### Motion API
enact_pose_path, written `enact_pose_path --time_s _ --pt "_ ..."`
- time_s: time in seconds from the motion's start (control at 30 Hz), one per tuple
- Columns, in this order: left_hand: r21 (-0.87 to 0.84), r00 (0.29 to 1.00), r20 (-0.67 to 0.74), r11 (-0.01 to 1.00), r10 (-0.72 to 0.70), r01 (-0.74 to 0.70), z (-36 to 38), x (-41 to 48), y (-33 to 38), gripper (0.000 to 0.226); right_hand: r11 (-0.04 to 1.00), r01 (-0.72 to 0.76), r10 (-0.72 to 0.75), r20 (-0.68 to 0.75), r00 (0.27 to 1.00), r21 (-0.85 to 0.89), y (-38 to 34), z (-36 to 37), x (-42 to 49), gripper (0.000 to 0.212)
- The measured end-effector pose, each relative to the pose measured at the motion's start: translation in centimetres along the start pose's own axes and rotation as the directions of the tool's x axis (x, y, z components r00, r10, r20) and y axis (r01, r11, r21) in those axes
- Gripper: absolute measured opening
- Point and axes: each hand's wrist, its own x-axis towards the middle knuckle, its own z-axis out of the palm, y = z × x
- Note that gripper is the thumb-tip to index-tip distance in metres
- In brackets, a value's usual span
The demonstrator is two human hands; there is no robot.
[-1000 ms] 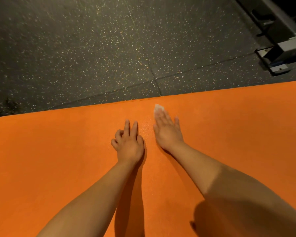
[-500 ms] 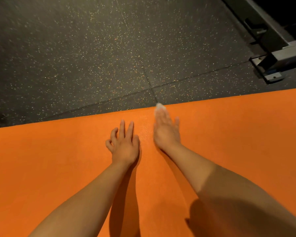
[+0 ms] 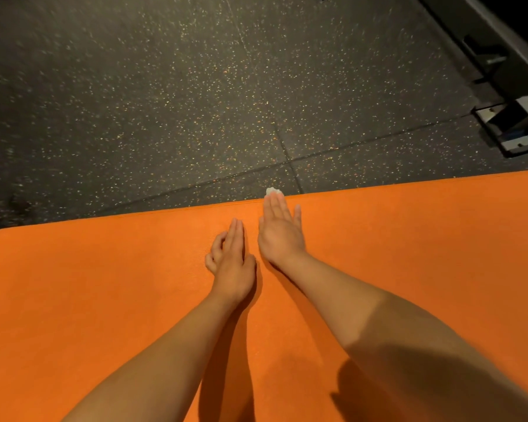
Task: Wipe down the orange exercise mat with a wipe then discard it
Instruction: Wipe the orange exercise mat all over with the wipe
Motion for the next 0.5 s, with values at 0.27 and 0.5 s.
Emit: enact_pose_path --time_s 0.27,0.5 --pt "-0.001 0.992 -0.115 0.998 0.056 -0.056 0.7 -1.8 -1.0 0.061 0.974 0.224 -0.224 0.099 0.969 0.010 -1.4 0.9 -3.4 0.064" --pt "0.032 0.988 -0.153 0.999 0.024 -0.019 1.2 -7.7 -4.2 0.060 0.926 0.375 -0.362 0.177 0.915 -0.048 -1.4 3.4 -8.9 0.059"
